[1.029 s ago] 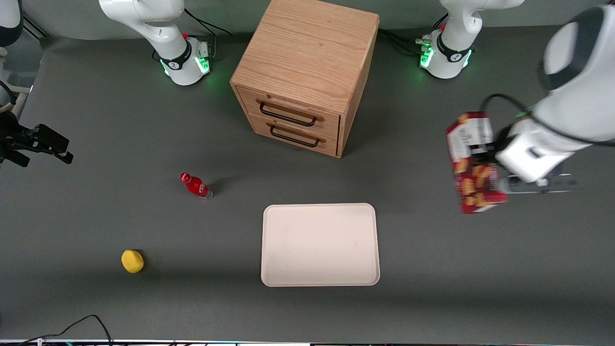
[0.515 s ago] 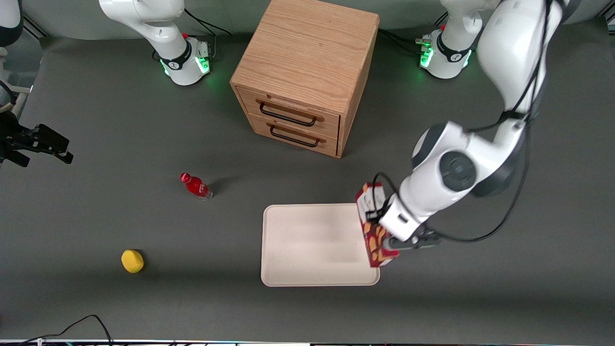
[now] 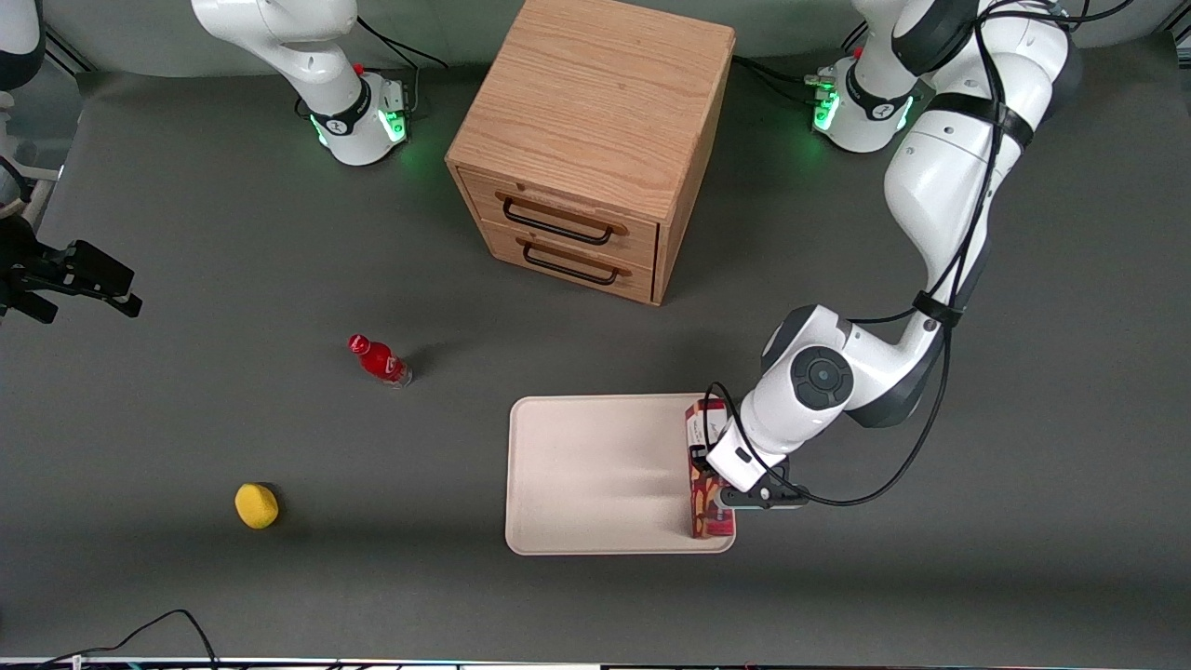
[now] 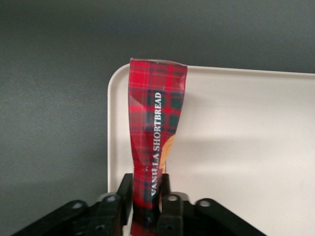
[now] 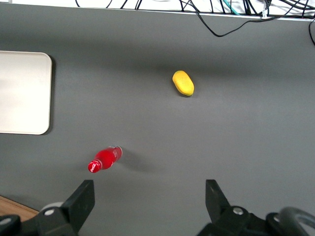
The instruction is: Place red cookie box on tray
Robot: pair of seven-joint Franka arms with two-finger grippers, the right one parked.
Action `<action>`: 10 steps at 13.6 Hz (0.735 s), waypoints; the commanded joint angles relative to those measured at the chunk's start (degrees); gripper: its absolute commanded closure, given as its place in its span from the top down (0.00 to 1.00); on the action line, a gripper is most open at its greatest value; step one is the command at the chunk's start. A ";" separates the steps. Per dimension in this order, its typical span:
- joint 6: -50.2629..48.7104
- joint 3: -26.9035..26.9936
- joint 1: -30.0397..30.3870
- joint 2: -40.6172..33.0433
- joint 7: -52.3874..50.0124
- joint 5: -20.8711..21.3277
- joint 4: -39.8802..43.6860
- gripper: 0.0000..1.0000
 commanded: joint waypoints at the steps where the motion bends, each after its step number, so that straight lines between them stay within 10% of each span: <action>1: -11.43 -0.14 0.65 -5.51 -1.34 0.61 -0.08 1.00; 4: -28.32 1.60 1.88 -17.36 0.41 -6.74 -0.25 1.00; 10: -55.05 22.15 1.71 -38.56 30.86 -21.36 -0.25 1.00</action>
